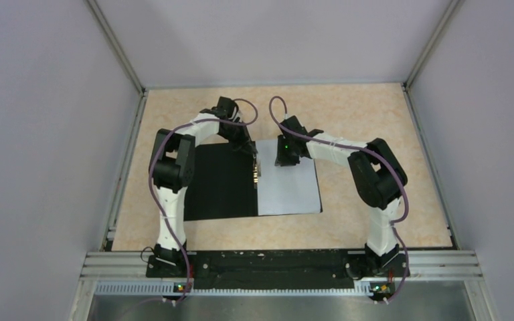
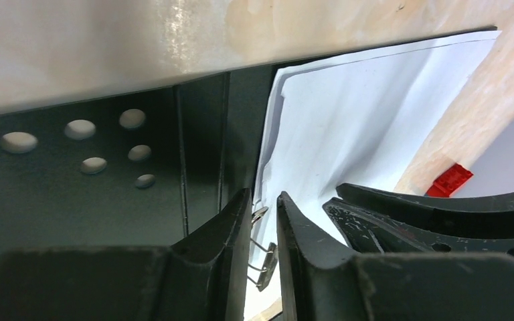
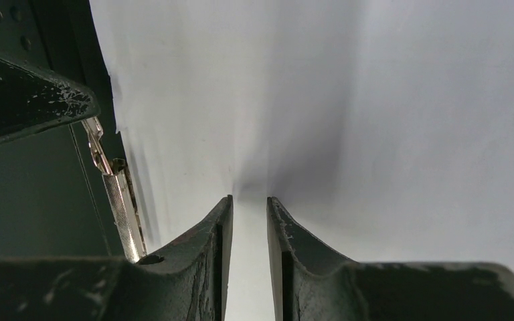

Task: Put the files into the folder

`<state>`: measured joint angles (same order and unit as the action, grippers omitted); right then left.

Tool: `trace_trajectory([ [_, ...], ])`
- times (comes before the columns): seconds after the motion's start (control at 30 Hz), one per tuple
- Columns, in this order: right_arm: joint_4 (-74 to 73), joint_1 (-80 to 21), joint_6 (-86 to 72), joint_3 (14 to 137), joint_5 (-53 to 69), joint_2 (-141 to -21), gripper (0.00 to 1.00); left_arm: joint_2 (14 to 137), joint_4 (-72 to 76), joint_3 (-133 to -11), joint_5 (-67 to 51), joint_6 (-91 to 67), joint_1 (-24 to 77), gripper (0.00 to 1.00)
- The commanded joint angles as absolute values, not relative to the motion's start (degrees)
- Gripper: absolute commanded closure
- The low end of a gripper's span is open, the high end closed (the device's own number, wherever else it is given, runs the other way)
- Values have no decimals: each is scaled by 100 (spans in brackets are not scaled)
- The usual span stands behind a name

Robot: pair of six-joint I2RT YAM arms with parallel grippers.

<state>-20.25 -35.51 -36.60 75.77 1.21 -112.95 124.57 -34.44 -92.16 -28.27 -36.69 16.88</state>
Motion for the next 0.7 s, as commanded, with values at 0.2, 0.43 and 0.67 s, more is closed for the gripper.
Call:
trace_trajectory([
  [0.2, -1958, -3611, -3666, 7546, 18, -11592, 74, 12521, -3176, -9302, -3248, -3714, 1641, 73],
  [0.43, -1969, -3612, -3657, 7569, 18, -11610, 75, 12201, -2844, -8934, -3682, -3744, 1636, 73],
  [0.67, -1969, -3612, -3668, 7584, 18, -11582, 75, 11764, -2604, -8458, -3875, -3768, 1644, 73],
])
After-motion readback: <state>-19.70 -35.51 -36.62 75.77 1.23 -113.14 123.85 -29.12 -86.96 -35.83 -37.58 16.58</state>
